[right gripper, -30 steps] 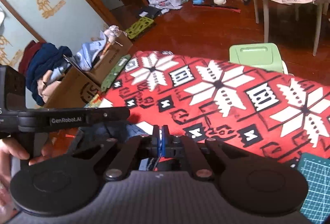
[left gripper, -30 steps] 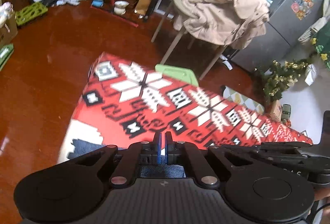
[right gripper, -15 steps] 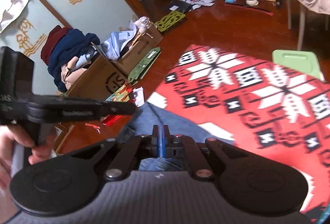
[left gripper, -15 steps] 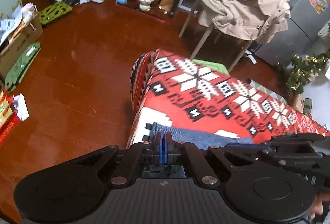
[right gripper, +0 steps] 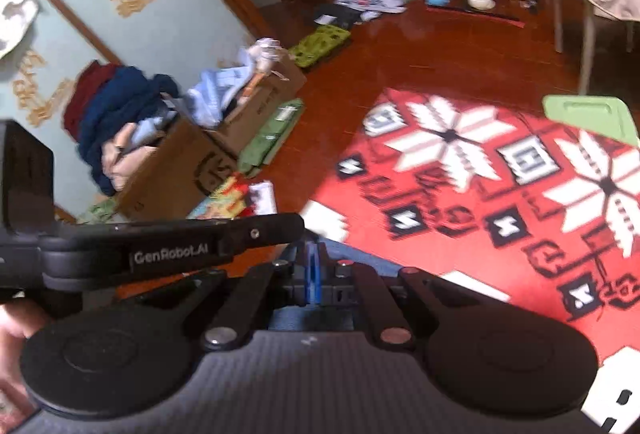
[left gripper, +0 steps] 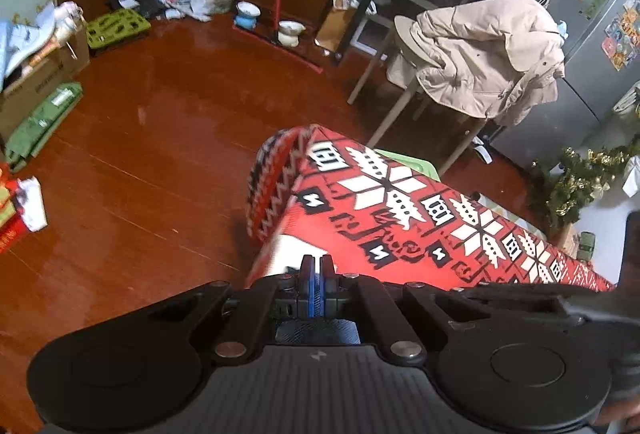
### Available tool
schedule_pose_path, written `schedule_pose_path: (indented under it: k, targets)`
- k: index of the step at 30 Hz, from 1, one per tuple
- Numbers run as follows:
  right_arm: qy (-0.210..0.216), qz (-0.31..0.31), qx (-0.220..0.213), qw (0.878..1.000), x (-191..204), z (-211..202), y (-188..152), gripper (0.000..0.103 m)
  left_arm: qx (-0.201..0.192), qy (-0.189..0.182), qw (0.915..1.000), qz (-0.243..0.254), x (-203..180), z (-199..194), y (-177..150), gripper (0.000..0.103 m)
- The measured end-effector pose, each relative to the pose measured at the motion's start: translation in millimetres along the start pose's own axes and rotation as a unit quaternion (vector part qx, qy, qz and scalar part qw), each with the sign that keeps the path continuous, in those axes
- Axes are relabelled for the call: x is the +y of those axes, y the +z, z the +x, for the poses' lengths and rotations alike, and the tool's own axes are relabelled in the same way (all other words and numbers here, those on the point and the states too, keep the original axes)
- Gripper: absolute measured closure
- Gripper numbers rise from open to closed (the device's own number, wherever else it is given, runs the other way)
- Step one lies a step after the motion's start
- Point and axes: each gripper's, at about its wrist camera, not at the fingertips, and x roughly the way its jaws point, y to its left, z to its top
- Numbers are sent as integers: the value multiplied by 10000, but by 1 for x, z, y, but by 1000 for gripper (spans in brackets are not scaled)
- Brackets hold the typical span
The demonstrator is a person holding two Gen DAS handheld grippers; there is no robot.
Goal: Fold clothes
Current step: 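Lower the shorts onto the blanket beside the mat with both grippers, then open both grippers to release the shorts and pull back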
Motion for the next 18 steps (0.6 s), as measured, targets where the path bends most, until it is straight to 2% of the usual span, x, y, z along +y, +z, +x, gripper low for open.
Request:
schedule_pose_path:
  k: [2,5,7,11,15,18]
  targets:
    - [87,-108,106,9998,6,-1,0,100,31,-51,10000,-15,4,-14,-5,101]
    - [-179,-400,261,9987,14,12,-6,100,147,-106,9998,14,8,-31,-21,101]
    - [-398,-505,181,9978,12,20,-7,100,238,-102,9997,17,10,-41,-35,101]
    - [-695,-311,-16,9971,3,22,0,100,333,-116,9994,-38,12,-60,-65,101]
    - [-310,-378,-47,9988,12,-3,-4,100,452,-281,9984,-168,13,-70,-96,101]
    - [40,-556,153,9983,26,-25,-23,100,557,-369,9977,-129,9,-72,-116,101]
